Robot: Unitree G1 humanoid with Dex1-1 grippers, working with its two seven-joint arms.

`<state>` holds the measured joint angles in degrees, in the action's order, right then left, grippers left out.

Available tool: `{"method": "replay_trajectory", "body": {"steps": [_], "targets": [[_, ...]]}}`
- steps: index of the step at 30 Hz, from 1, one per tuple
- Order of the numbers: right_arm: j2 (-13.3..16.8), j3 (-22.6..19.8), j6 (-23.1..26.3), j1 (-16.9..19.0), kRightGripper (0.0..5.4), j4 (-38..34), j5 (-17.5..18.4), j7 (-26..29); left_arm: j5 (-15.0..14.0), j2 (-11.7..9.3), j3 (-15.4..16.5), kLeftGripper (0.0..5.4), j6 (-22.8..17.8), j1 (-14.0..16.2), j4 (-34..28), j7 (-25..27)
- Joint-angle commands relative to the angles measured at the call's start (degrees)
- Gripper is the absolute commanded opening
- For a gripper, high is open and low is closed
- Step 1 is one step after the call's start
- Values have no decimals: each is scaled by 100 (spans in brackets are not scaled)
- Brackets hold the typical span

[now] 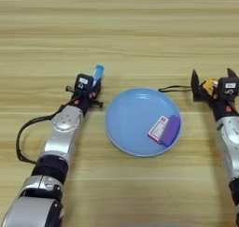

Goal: Move the objects on the table

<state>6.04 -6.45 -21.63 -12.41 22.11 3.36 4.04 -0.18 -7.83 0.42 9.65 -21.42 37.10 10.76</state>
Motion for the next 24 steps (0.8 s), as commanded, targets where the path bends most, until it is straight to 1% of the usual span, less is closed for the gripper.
{"method": "replay_trajectory", "body": {"steps": [1,11,24], "targets": [[0,-10,91,37,540,-50,-1,-20,35,-20,3,136,23,-151,223,10],[1,-10,87,39,540,-50,-7,-26,34,35,-10,136,90,-189,567,13],[9,-12,88,53,540,-65,-8,-22,58,74,-68,136,107,-179,699,40]]}}
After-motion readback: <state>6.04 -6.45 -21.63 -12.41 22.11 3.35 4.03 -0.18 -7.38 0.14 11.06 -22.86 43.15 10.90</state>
